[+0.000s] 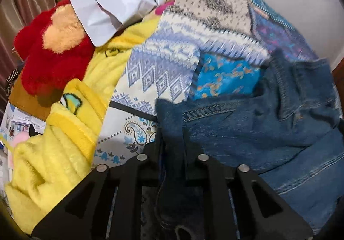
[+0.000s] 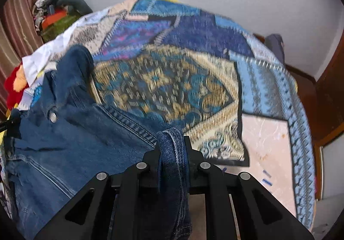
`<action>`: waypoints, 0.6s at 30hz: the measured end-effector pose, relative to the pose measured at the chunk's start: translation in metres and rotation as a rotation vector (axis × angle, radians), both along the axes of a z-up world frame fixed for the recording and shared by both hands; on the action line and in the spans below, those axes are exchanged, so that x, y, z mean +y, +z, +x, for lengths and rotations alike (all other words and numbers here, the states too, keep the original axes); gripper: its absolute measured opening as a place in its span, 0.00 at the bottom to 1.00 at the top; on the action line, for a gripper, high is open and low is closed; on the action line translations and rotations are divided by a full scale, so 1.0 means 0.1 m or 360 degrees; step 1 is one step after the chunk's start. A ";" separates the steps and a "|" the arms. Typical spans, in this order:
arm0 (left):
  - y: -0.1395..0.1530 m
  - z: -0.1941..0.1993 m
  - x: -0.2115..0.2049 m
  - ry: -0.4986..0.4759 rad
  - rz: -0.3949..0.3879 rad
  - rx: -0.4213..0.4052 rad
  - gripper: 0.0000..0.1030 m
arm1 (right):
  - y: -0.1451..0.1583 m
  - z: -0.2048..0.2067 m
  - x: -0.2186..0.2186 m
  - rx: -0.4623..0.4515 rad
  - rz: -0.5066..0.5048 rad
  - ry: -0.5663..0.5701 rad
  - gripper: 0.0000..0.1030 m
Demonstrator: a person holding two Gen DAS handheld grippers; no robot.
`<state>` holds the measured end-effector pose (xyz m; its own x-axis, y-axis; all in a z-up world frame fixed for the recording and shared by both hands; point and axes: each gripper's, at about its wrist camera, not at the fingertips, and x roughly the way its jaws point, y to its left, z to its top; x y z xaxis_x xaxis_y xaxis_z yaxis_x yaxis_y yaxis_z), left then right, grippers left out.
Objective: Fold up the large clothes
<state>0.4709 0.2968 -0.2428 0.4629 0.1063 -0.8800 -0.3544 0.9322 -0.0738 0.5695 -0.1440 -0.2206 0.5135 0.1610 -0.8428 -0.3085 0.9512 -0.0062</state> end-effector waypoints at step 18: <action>0.89 -0.61 -0.40 -0.0204 0.0242 -0.0146 0.57 | 0.54 -0.47 -0.45 0.0008 0.0194 -0.0117 0.63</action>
